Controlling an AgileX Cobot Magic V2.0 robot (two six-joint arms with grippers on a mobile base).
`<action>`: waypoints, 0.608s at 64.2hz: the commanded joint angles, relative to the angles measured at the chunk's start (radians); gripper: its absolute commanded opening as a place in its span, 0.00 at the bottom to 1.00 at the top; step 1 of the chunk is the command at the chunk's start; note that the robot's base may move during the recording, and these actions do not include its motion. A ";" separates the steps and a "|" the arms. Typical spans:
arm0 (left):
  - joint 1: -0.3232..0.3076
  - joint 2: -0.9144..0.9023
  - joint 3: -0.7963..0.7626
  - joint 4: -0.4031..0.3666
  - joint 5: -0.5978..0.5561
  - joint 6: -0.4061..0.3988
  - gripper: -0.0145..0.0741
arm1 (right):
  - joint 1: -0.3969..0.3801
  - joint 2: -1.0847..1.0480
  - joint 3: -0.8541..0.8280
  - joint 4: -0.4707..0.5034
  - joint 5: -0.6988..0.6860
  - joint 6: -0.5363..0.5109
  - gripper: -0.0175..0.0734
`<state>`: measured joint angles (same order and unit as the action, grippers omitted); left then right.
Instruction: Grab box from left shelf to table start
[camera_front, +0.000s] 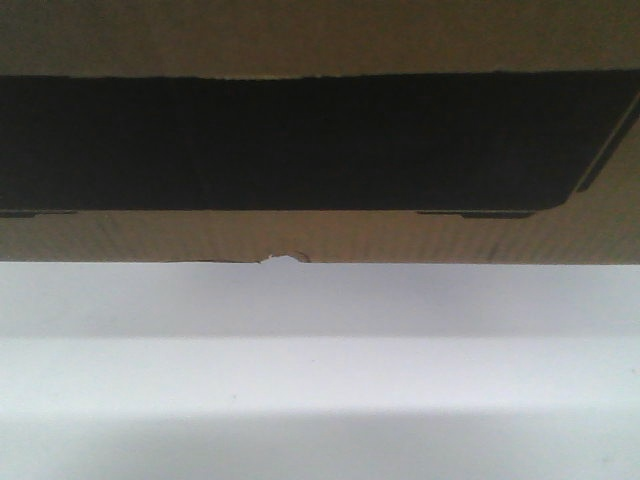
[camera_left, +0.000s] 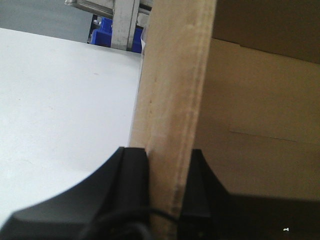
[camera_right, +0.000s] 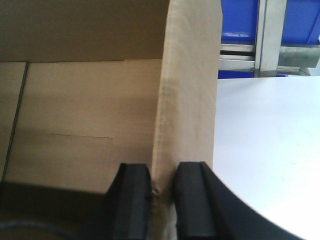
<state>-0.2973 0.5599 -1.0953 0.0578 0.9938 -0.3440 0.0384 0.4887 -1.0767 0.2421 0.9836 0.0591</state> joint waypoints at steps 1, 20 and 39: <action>-0.002 -0.008 -0.046 -0.011 -0.212 -0.048 0.05 | -0.005 0.013 -0.025 -0.083 -0.114 -0.001 0.25; -0.002 -0.008 -0.046 -0.011 -0.212 -0.048 0.05 | -0.005 0.013 -0.025 -0.083 -0.114 -0.001 0.25; -0.002 -0.008 -0.046 -0.011 -0.212 -0.048 0.05 | -0.005 0.013 -0.025 -0.083 -0.114 -0.001 0.25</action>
<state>-0.2973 0.5599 -1.0953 0.0578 0.9938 -0.3440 0.0384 0.4887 -1.0767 0.2421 0.9836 0.0591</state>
